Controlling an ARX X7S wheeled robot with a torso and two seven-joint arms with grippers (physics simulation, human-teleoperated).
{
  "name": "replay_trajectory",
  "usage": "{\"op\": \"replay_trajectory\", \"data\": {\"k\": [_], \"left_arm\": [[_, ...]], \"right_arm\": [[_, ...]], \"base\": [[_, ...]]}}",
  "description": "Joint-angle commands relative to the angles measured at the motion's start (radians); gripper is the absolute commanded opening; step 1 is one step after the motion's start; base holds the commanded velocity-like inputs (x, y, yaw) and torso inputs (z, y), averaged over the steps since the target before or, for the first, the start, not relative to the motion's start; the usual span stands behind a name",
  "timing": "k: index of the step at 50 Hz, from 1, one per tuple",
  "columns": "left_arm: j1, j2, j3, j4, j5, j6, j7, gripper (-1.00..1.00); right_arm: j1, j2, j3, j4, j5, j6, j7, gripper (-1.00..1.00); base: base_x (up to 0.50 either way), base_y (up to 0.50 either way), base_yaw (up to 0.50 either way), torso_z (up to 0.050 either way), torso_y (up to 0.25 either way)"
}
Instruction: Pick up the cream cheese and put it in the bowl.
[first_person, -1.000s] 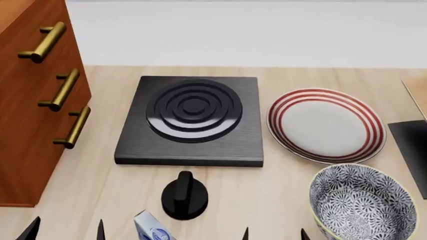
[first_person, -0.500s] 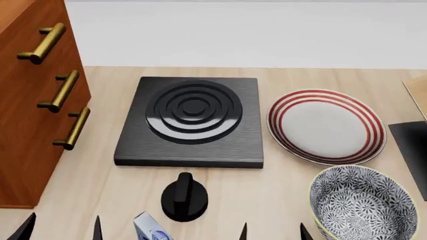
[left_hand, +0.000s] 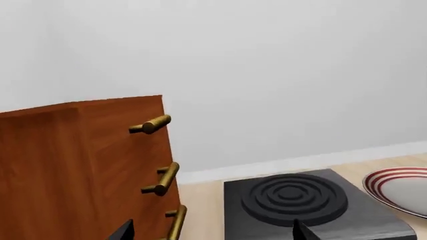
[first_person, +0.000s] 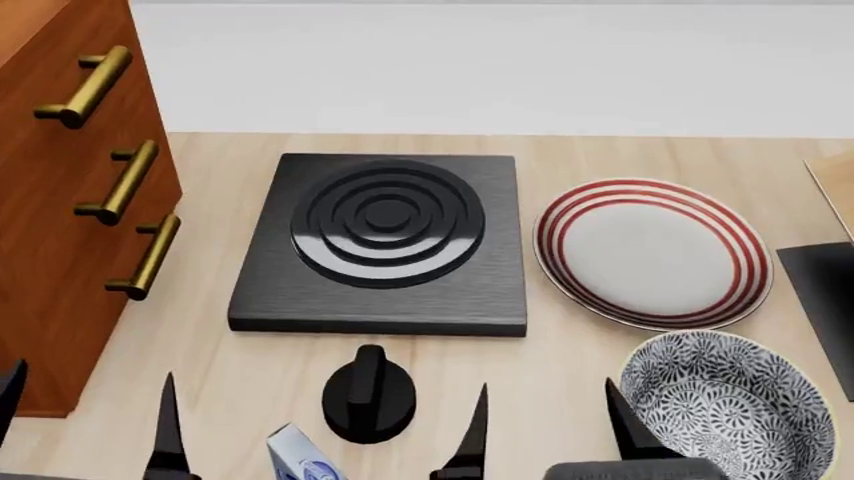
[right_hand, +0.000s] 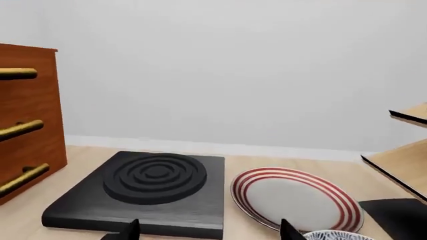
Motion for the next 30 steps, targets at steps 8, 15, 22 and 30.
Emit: {"op": "replay_trajectory", "data": {"k": [8, 15, 22, 30], "left_arm": [[-0.028, -0.022, -0.008, 0.184, -0.006, -0.123, -0.015, 1.00], [-0.032, -0.019, 0.001, 0.164, 0.000, -0.102, -0.017, 1.00], [-0.017, -0.017, 0.024, 0.077, 0.025, -0.020, -0.021, 1.00], [0.002, -0.019, -0.010, 0.099, 0.014, -0.015, -0.047, 1.00]], "right_arm": [[0.027, 0.026, 0.004, -0.117, 0.014, 0.077, 0.021, 1.00], [0.035, 0.023, 0.003, -0.098, 0.013, 0.080, 0.023, 1.00], [0.025, 0.021, -0.010, -0.063, 0.005, 0.043, 0.012, 1.00], [0.028, 0.017, -0.019, -0.027, -0.006, 0.011, 0.007, 1.00]], "base": [[0.00, 0.00, 0.00, 0.000, 0.000], [0.00, 0.00, 0.00, 0.000, 0.000], [0.00, 0.00, 0.00, 0.000, 0.000], [0.00, 0.00, 0.00, 0.000, 0.000]]}}
